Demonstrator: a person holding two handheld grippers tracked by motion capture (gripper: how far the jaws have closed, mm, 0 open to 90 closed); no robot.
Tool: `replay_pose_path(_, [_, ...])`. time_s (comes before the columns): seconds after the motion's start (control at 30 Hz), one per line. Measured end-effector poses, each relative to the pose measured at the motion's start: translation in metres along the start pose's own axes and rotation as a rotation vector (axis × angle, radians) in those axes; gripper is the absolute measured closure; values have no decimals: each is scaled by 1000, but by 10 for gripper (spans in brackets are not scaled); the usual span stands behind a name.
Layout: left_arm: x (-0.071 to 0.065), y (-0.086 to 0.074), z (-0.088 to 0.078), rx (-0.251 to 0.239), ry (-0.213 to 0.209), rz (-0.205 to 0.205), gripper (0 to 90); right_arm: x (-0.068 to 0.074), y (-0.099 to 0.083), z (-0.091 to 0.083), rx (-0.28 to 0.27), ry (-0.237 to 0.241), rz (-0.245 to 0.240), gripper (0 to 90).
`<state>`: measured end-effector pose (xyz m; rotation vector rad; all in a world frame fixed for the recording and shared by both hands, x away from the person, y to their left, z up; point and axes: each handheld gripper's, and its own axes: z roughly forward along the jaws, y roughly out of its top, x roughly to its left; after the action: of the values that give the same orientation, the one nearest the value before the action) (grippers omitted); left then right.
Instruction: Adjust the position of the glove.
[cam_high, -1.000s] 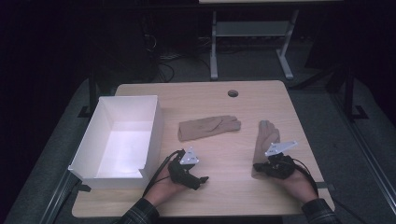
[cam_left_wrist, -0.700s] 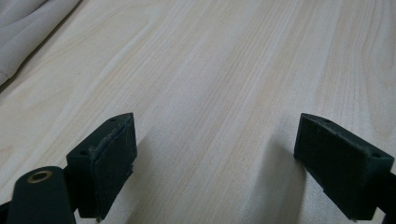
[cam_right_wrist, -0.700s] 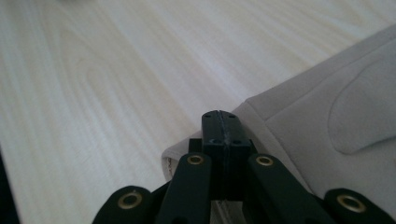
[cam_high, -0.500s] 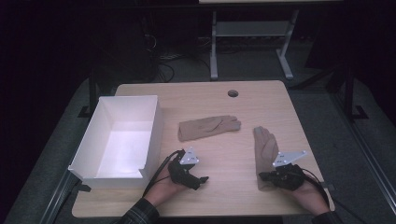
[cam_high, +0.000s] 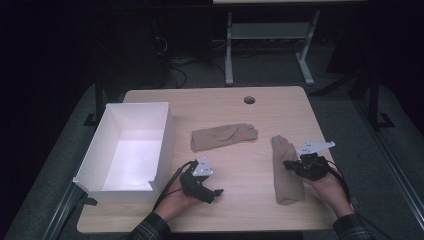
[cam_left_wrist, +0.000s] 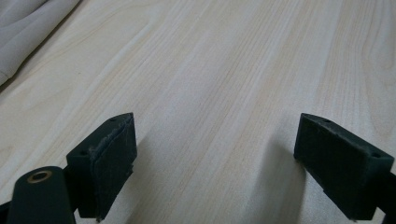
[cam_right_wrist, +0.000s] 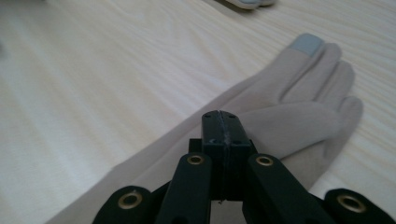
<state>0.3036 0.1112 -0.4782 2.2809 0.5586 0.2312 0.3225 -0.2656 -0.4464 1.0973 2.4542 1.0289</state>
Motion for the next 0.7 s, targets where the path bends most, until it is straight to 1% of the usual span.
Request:
replay_pose_path(0.03, [0,0,0,1,0,0,124,-2,0,2,8,-3,9,900])
replay_pose_path(0.07, [0,0,0,1,0,-1,124,-6,1,6,8,-10,5,900])
replay_pose_path(0.1, [0,0,0,0,0,-3,124,-9,0,8,15,-12,18,900])
replay_pose_path(0.17, [0,0,0,-2,0,-2,124,-14,-1,15,31,-9,27,900])
replay_pose_path(0.2, [0,0,0,0,0,0,124,-15,-1,18,47,-8,29,900])
replay_pose_path(0.23, [0,0,0,0,0,0,124,-16,-2,20,38,3,39,900])
replay_pose_path(0.3, [0,0,0,0,0,0,124,-16,-2,20,45,8,48,900])
replay_pose_path(0.37, [0,0,0,0,0,0,124,-14,-3,19,45,6,34,900])
replay_pose_path(0.47, [0,0,0,0,0,0,124,-8,-3,20,44,25,18,900])
replay_pose_path(0.53, [0,0,0,2,0,-1,124,-3,-4,19,51,47,6,900])
replay_pose_path(0.6, [0,0,0,1,0,-1,124,3,-4,19,50,53,-16,900])
replay_pose_path(0.7, [0,0,0,0,0,1,124,11,-6,17,56,55,-16,900])
